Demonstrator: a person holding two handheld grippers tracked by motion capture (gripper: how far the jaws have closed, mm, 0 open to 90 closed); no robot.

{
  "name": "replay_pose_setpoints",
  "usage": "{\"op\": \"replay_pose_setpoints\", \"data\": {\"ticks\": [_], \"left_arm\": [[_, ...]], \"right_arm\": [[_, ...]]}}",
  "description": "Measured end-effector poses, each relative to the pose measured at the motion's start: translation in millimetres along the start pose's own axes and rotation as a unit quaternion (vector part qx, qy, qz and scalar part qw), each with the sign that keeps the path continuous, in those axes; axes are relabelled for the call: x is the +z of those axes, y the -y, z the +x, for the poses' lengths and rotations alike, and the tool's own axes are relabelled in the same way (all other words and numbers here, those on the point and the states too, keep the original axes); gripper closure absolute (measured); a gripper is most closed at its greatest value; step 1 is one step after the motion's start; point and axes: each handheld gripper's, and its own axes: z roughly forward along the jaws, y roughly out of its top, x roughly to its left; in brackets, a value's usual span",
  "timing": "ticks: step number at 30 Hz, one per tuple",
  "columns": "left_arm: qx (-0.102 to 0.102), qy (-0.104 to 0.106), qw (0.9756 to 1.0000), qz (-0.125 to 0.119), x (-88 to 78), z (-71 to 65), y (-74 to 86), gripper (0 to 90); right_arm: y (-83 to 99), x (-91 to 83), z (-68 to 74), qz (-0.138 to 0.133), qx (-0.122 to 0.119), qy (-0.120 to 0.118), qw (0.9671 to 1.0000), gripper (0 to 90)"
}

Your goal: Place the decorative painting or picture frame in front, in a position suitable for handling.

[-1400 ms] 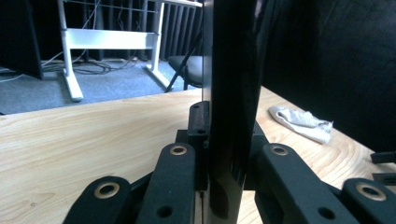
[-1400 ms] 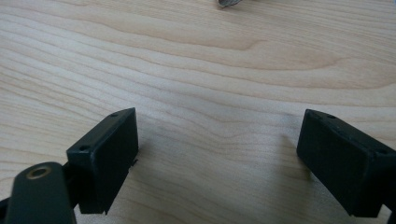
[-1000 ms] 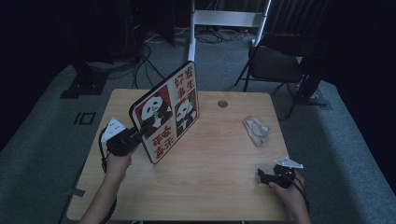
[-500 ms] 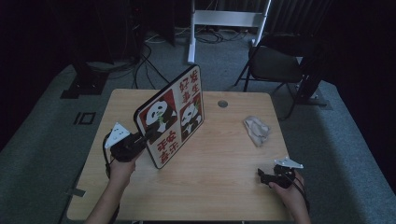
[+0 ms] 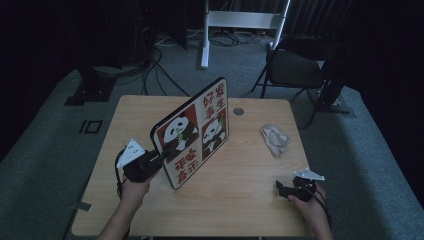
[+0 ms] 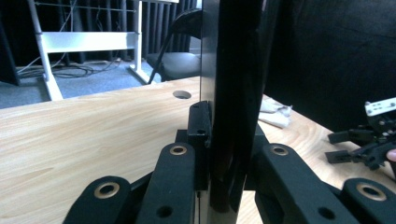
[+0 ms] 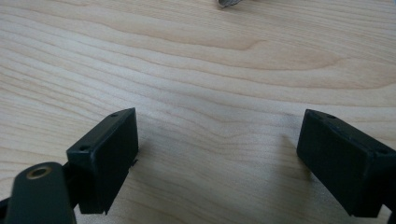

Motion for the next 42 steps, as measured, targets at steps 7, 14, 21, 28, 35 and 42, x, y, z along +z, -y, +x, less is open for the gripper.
{"op": "replay_pose_setpoints", "data": {"ticks": [7, 14, 21, 28, 35, 42], "left_arm": [[-0.006, 0.016, 0.9999, 0.003, -2.8, -11.8, 2.9, 81.5], [-0.001, 0.023, 0.9997, 0.007, -7.3, -27.1, 5.7, 81.4], [0.004, 0.033, 0.9994, 0.012, -10.9, -41.7, 7.9, 81.6], [0.012, 0.034, 0.9993, 0.011, -15.1, -59.7, 11.4, 81.6], [0.006, 0.049, 0.9987, 0.016, -20.7, -73.1, 15.0, 81.6], [0.006, 0.032, 0.9993, 0.018, -26.4, -87.3, 17.8, 81.7]], "right_arm": [[0.0, 0.0, 0.0, 0.0, 0.0, 0.0, 1.0, 12.2], [0.0, 0.0, 0.0, 0.0, 0.0, 0.0, 1.0, 12.2], [0.0, 0.0, 0.0, 0.0, 0.0, 0.0, 1.0, 12.2], [0.0, 0.0, 0.0, 0.0, 0.0, 0.0, 1.0, 12.2], [0.1, 0.0, 0.0, 0.0, 0.0, 0.0, 1.0, 12.2], [0.0, -0.1, 0.0, 0.0, 0.0, 0.0, 1.0, 12.2]]}}
